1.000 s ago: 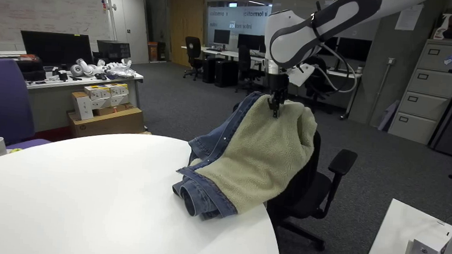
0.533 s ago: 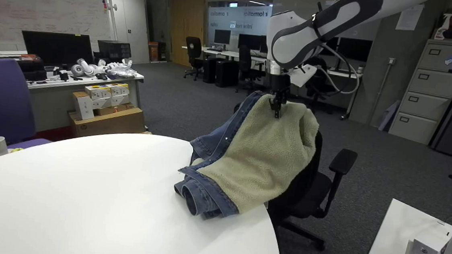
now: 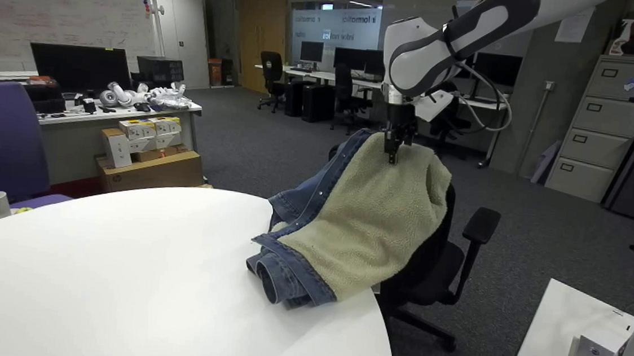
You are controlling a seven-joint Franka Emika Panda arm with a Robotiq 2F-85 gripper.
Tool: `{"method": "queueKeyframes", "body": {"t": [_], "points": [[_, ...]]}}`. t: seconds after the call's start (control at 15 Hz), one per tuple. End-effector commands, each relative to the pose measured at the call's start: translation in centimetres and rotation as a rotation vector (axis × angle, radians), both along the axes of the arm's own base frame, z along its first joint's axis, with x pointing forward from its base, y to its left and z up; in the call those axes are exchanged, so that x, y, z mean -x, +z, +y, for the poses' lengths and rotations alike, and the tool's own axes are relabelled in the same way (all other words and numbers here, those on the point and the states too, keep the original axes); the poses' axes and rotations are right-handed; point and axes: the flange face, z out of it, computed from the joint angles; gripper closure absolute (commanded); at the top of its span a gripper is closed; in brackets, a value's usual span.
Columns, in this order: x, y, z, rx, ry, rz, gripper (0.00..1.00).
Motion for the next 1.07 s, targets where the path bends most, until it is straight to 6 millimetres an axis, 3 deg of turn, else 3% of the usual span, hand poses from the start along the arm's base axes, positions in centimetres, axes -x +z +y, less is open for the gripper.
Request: {"method": "queueKeyframes", "body": {"t": [0.0,0.2,0.4,0.6,1.0], "points": [[2.0,2.0,-2.7,0.084,-0.005,-0.067,0.00],[2.4,3.2,-2.5,0.139,0.012,-0.096,0.00],[2.6,2.2,-2.9,0.157,0.008,-0.084,0.00],[2.8,0.3,-3.3,0.140,0.000,-0.059,0.00],[3.3,-5.1,-2.2,0.051,0.012,-0.011,0.00]]}}
